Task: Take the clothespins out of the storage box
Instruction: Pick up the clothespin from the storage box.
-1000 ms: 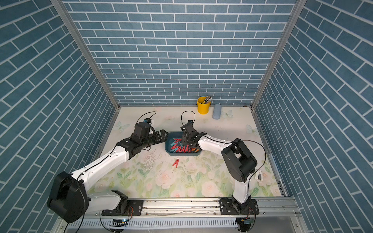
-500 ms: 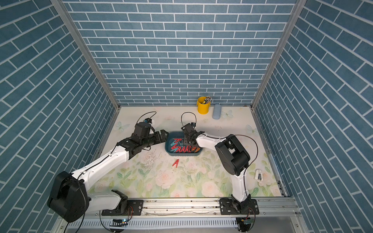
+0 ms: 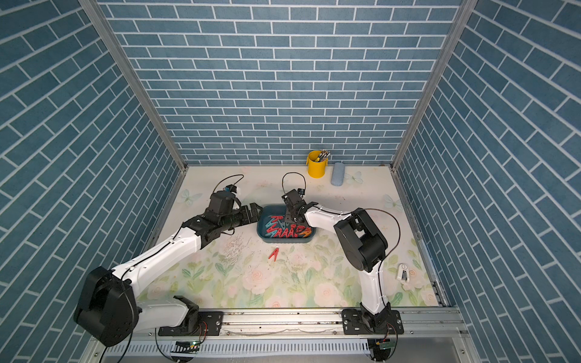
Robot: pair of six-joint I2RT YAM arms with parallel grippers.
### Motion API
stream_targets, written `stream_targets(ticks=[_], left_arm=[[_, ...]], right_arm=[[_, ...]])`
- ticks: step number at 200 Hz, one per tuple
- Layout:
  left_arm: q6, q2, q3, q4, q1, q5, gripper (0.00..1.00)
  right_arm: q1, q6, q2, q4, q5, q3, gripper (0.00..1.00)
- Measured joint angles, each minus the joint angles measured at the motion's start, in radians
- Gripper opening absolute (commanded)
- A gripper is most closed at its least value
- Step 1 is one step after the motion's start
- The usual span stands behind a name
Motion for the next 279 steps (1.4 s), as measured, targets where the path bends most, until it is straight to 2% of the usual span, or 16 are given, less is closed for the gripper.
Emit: stream_targets(ticks=[98, 217, 251, 264, 279], left_arm=[[0.005, 0.000, 0.000, 0.000, 0.003, 0.000, 0.99], [0.009, 0.000, 0.000, 0.000, 0.008, 0.003, 1.00], [0.011, 0.000, 0.000, 0.000, 0.010, 0.004, 1.00], [0.011, 0.000, 0.000, 0.000, 0.011, 0.004, 1.00], [0.012, 0.000, 0.000, 0.000, 0.011, 0.004, 0.99]], right_arm=[[0.006, 0.009, 0.019, -0.054, 0.010, 0.085, 0.27], [0.010, 0.018, 0.068, -0.059, -0.024, 0.095, 0.23], [0.012, 0.020, 0.089, -0.061, -0.029, 0.111, 0.15], [0.012, 0.025, 0.093, -0.061, -0.029, 0.111, 0.09], [0.012, 0.033, 0.092, -0.062, -0.029, 0.111, 0.07]])
